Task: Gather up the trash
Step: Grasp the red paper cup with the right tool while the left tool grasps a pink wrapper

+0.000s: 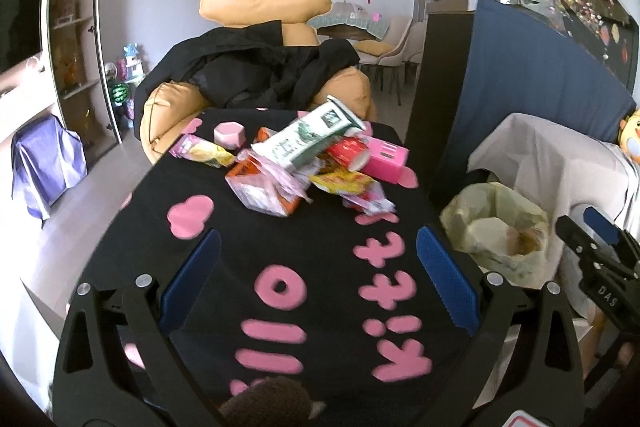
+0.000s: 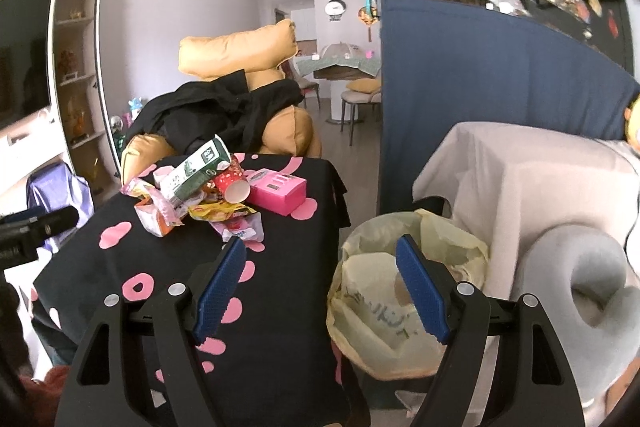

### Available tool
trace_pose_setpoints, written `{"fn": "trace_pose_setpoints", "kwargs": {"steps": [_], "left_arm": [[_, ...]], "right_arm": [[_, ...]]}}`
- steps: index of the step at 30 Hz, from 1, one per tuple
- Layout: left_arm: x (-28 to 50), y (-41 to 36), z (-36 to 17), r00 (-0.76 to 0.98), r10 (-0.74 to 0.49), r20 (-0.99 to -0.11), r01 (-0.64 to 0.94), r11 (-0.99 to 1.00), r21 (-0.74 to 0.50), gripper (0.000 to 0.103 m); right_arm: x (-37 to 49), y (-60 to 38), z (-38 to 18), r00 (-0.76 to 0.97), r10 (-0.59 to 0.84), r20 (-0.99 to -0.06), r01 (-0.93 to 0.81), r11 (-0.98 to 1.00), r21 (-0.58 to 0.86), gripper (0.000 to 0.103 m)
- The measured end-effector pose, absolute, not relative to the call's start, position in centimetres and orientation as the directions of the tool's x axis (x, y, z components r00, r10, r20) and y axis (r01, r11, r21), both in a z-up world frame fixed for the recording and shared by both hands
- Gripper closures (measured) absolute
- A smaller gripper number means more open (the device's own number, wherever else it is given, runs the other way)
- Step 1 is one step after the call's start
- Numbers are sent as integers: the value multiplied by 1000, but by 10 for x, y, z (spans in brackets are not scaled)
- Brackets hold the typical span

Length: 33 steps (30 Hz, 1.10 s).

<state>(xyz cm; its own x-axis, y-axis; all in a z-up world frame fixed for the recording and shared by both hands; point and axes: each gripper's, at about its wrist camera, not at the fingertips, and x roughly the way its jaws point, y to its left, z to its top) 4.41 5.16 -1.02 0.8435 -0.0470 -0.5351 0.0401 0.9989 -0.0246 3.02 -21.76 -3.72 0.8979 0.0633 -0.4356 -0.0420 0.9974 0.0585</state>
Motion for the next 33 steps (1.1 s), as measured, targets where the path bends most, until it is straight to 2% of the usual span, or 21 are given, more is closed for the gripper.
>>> {"fn": "trace_pose_setpoints", "kwargs": {"steps": [3,6,9,12,14,17,20,25,26,27,33], "left_arm": [[67,74,-18,839,-34,-543,26,999,-23,9],[99,106,-28,815,-74,-575,33,996,-81,9],[126,137,-35,810,-134,-570,67,988,-137,9],[155,165,-43,818,-132,-560,63,988,-141,9],[179,180,-51,797,-134,-589,56,987,-149,9],[225,209,-70,756,-68,-651,-33,989,-142,9],[264,237,-88,714,-26,-699,-149,971,-188,9],[311,270,-111,681,-66,-730,-301,883,-360,10],[318,272,-114,680,-71,-730,-309,875,-374,17],[327,273,-116,675,-66,-735,-319,871,-373,21],[357,278,-123,656,6,-754,-388,860,-331,25]], "right_arm": [[51,-207,-40,891,74,-449,-67,997,33,29],[75,-195,-45,881,104,-461,-103,994,28,29],[99,-184,-48,874,132,-467,-137,990,23,29],[129,-166,-52,856,179,-484,-204,979,1,29],[150,-152,-57,846,187,-500,-231,973,-26,29],[183,-136,-67,827,194,-528,-252,967,-41,29],[210,-129,-78,814,194,-548,-247,969,-25,29],[247,-130,-98,782,183,-595,-220,975,11,29],[251,-131,-101,775,183,-604,-218,976,16,29],[255,-131,-104,768,179,-615,-213,977,18,29],[265,-132,-119,750,161,-642,-195,981,18,29]]}}
